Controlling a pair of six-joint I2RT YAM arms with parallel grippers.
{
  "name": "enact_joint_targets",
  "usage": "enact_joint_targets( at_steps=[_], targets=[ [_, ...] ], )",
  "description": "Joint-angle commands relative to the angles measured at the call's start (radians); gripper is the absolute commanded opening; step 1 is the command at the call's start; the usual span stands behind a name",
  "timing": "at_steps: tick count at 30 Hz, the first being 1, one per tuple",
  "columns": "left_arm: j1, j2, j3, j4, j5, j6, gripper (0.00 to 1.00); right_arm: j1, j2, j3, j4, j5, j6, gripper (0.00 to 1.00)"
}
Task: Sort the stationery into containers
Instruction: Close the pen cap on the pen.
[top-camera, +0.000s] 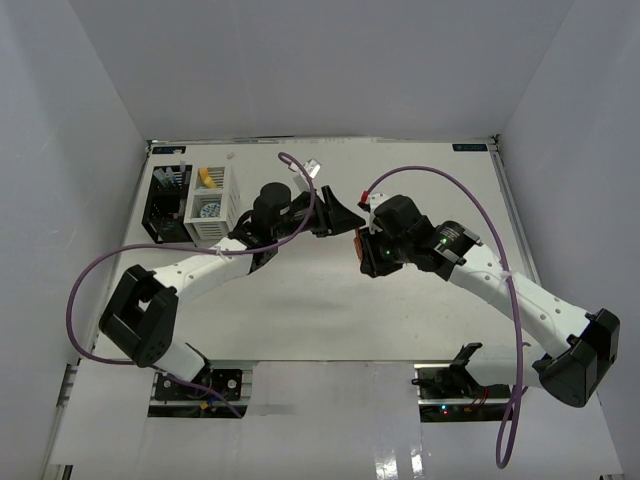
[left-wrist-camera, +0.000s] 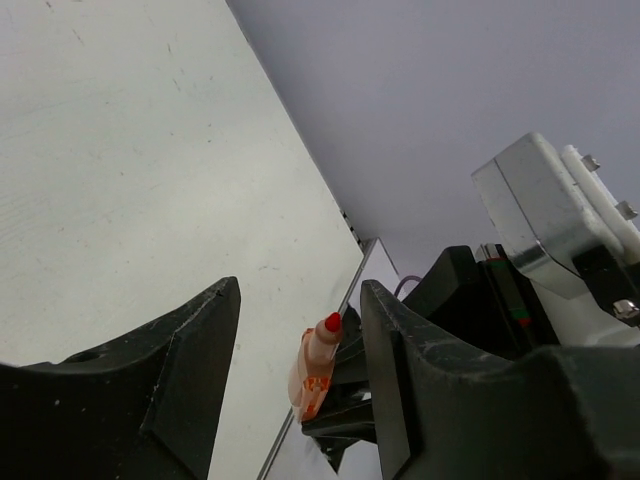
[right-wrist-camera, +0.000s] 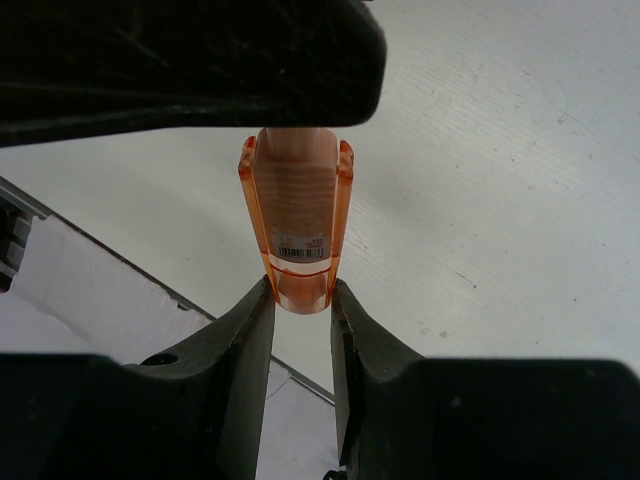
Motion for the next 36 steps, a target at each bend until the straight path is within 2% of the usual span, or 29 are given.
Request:
enact_joint_targets(
  at_steps=[1,11,12,17,18,20,25,36],
  targets=[
    [-0.008,0.008,0.043,-0.004,-0.002,-0.002,0.61,-0.003,-0.001,0.047,-0.002,0.001,0.004,0.08],
    [-0.033,0.014,0.043,-0.024,0.003,0.014,0.50,-0.011,0.011,0.048,-0.003,0.020,0.003,0.08],
    [-0.034,0.016,0.043,-0.023,0.003,0.015,0.44,-0.012,0.013,0.050,-0.003,0.018,0.003,0.08],
    [-0.041,0.025,0.052,-0.024,0.001,0.029,0.34,-0.015,0.025,0.057,-0.003,0.017,-0.003,0.08],
    [-0.041,0.025,0.055,-0.026,-0.005,0.038,0.29,-0.014,0.025,0.057,-0.003,0.018,-0.006,0.08],
    [-0.039,0.023,0.061,-0.034,-0.019,0.050,0.24,-0.015,0.024,0.051,-0.003,0.023,-0.006,0.08],
    [-0.041,0.027,0.097,-0.069,-0.048,0.083,0.13,-0.017,-0.009,0.018,-0.003,0.046,-0.012,0.16],
    [-0.041,0.051,0.138,-0.103,-0.083,0.110,0.10,-0.015,-0.102,-0.070,0.043,0.092,-0.026,0.16]
  ],
)
